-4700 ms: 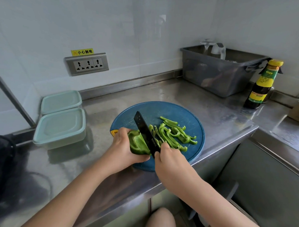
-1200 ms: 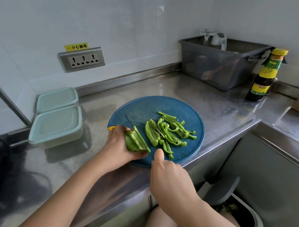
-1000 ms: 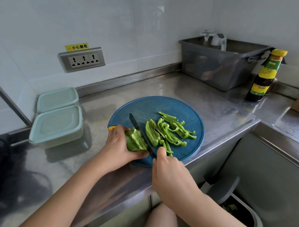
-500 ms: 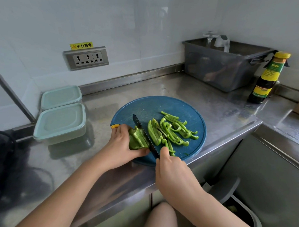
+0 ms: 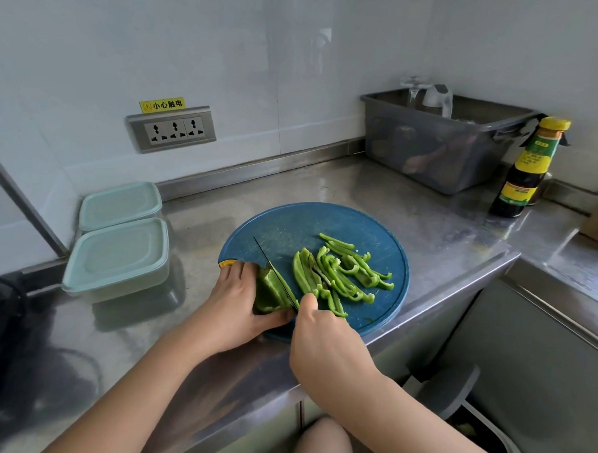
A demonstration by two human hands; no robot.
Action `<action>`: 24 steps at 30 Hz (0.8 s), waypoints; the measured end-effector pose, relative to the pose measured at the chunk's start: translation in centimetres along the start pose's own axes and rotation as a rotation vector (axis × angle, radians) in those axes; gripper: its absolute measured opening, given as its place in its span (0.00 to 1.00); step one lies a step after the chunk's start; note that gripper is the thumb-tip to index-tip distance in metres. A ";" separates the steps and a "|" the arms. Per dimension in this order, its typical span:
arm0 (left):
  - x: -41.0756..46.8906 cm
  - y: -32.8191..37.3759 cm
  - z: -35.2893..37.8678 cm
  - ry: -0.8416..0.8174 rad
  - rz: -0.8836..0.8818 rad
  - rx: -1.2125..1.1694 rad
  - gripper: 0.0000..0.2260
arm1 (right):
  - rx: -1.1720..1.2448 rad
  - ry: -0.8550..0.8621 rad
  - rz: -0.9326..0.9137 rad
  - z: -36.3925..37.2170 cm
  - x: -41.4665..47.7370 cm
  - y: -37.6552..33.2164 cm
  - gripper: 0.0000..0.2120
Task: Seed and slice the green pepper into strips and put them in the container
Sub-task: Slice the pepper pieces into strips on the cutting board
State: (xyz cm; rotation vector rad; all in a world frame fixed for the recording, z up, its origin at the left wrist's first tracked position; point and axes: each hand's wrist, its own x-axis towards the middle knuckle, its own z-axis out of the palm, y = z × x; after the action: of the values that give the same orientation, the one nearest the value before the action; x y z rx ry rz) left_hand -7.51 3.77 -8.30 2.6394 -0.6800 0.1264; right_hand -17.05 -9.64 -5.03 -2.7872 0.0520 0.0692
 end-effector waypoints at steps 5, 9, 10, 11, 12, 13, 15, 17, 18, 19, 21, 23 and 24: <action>0.1 -0.1 0.0 -0.013 -0.033 0.031 0.44 | 0.054 -0.033 -0.003 -0.4 0.4 0.1 0.08; 0.2 0.1 0.0 -0.019 -0.034 0.037 0.44 | 0.065 -0.040 -0.010 -0.6 1.1 0.0 0.07; 0.3 0.1 -0.1 -0.022 -0.038 0.038 0.45 | 0.068 -0.046 -0.009 -0.7 1.3 0.0 0.07; 0.3 0.1 -0.1 -0.028 -0.046 0.040 0.44 | 0.070 -0.055 -0.008 -0.9 1.5 -0.1 0.07; 0.3 0.2 -0.2 -0.033 -0.052 0.043 0.44 | 0.072 -0.064 -0.004 -1.0 1.6 -0.2 0.06; 0.3 0.1 -0.2 -0.039 -0.056 0.043 0.43 | 0.073 -0.074 0.003 -1.1 1.7 -0.4 0.06; 0.3 0.0 -0.1 -0.053 -0.052 0.049 0.41 | 0.057 -0.097 0.016 -1.1 1.9 -0.8 0.06; 0.3 -0.1 -0.1 -0.061 -0.048 0.050 0.37 | 0.029 -0.121 0.028 -1.1 2.3 -1.2 0.06; 0.3 -0.1 -0.1 -0.065 -0.047 0.045 0.35 | 0.017 -0.127 0.030 -1.2 2.4 -1.4 0.06; 0.4 -0.1 -0.1 -0.075 -0.048 0.040 0.31 | -0.004 -0.126 0.028 -1.3 2.7 -1.6 0.08; 0.4 -0.1 0.1 -0.094 -0.057 0.048 0.24 | -0.058 -0.122 0.002 -1.3 3.3 -1.9 0.13; 0.3 -0.2 0.1 -0.087 -0.061 0.078 0.23 | -0.058 -0.137 0.004 -1.5 4.0 -2.1 0.15; 0.3 -0.2 0.1 -0.078 -0.061 0.095 0.24 | -0.044 -0.144 0.007 -1.6 4.3 -2.1 0.16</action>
State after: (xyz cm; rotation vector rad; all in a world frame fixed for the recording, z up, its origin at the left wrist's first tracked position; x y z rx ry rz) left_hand -7.17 3.78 -8.37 2.7659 -0.6323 0.0390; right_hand -12.61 -8.36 -3.08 -2.8176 0.0249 0.2755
